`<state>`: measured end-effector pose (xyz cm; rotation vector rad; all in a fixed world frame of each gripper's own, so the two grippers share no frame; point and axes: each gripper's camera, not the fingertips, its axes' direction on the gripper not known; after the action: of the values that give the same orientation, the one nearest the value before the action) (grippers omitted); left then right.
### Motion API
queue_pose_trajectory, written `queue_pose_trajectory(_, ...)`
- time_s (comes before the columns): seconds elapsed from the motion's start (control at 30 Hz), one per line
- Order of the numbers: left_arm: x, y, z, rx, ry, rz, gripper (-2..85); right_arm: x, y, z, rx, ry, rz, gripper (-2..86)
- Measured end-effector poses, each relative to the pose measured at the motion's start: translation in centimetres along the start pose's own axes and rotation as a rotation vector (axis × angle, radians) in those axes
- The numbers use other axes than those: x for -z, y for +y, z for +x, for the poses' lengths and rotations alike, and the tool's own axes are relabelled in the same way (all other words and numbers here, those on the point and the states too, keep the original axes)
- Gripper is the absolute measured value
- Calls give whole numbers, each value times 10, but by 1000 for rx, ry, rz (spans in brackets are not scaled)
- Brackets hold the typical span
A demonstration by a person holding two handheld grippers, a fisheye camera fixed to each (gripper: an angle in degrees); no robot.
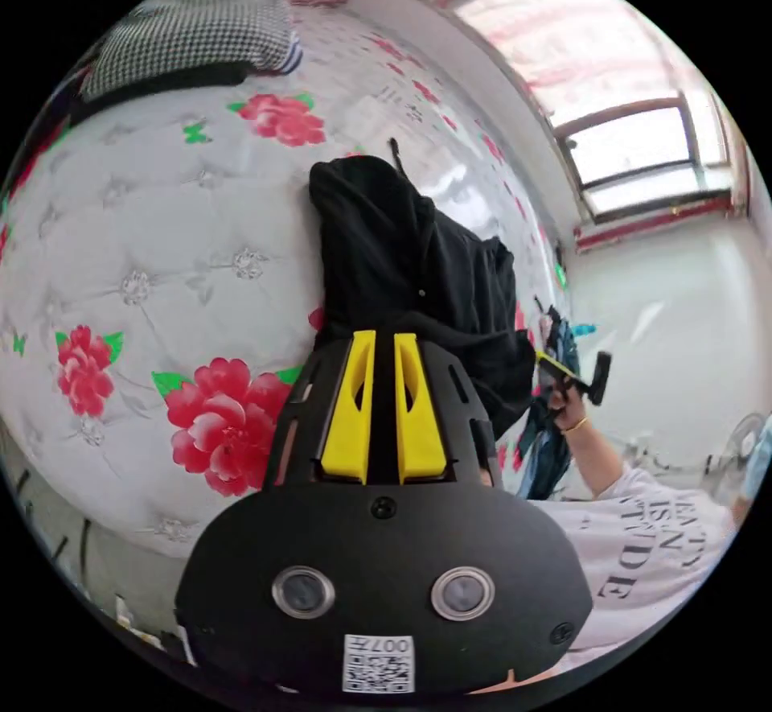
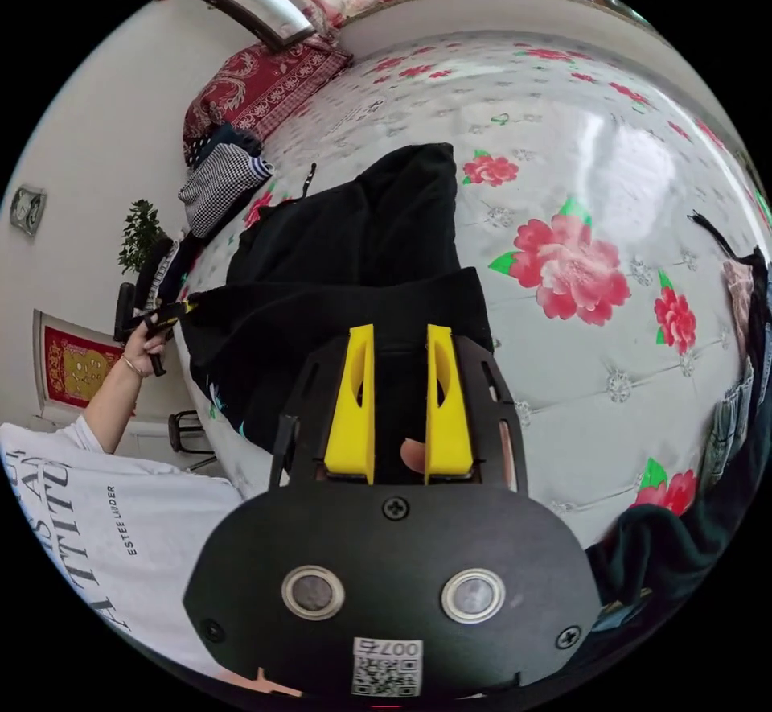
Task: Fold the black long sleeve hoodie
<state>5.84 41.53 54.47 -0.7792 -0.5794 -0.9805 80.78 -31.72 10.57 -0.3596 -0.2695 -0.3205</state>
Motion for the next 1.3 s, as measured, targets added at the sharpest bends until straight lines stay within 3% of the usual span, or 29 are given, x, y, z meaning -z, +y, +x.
queue_pose_trajectory(0.17,5,-2,-43,243,158,179,11,-33,-29,22,-163,24,-60,55)
queue_pose_trajectory(0.3,-7,-7,-11,0,16,72,79,-12,-23,35,-196,-98,24,58)
queue_pose_trajectory(0.37,-25,1,13,-155,-88,-42,139,5,-9,38,-180,-74,75,60)
queue_pose_trajectory(0.47,-49,17,25,-229,-204,-167,153,18,16,51,-191,-25,67,61)
queue_pose_trajectory(0.57,-59,27,24,-199,-269,-177,80,7,33,68,-226,-53,-34,58)
queue_pose_trajectory(0.67,-40,29,18,-145,-169,-117,25,0,32,66,-199,-100,-116,43)
queue_pose_trajectory(0.83,-2,54,-6,-47,-101,21,5,45,27,59,-184,25,50,30)
queue_pose_trajectory(0.97,-32,65,-39,128,-21,-54,37,13,29,83,-302,-101,-66,42)
queue_pose_trajectory(1.13,2,80,-11,-37,-122,44,106,51,58,86,-258,-61,-1,68)
queue_pose_trajectory(1.3,6,110,-16,-60,-141,-45,144,59,108,111,-298,-116,-24,90)
